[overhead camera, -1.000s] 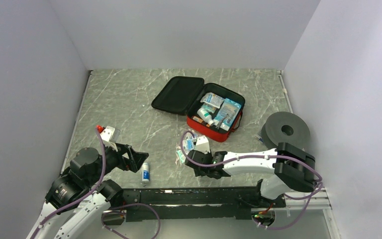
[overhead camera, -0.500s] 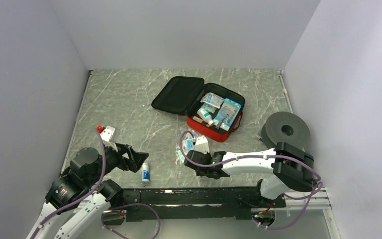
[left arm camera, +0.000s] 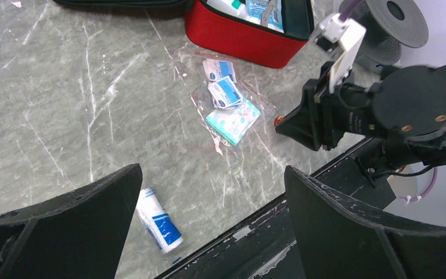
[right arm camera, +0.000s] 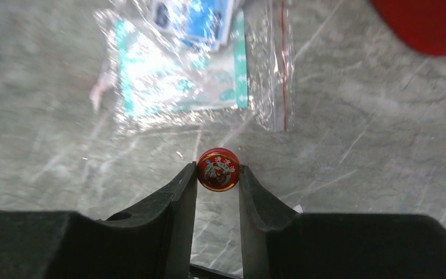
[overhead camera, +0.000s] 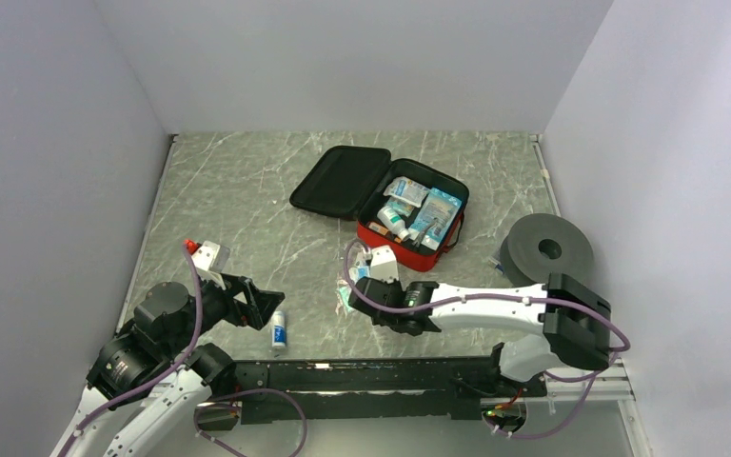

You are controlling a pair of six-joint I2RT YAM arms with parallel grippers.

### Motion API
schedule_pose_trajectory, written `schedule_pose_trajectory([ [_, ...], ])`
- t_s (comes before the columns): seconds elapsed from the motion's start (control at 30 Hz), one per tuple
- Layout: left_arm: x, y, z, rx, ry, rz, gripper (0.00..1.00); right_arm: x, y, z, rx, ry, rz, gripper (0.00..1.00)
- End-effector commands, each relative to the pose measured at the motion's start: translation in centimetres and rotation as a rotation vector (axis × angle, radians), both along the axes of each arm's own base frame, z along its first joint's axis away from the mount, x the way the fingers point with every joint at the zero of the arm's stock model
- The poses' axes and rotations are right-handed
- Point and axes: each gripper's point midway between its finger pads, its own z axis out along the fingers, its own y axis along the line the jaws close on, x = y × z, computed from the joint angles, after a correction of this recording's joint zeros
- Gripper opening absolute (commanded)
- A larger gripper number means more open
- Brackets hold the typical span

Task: Organize the medicine kit
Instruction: Pick up the medical item at the center of the board.

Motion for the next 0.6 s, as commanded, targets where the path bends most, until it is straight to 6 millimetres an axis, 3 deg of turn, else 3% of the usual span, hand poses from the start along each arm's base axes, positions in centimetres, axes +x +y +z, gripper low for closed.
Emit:
schedule_pose_trajectory([
  [0.0,0.2,0.2,0.6,-0.004,-0.023,0.012,0.99,2.2,0.6,5.3,0.032,-0.130,-0.007,0.14],
  [0.27,0.3,0.1,0.5,-0.001,-0.020,0.012,0.99,6.4,-2.0,11.3,0.089,-0.255,-0.083,0.15],
  [0.57,0.4,0.1,0.5,0.001,-0.018,0.012,0.99,13.6,-6.8,14.2,0.161,-0.287,-0.199,0.15],
])
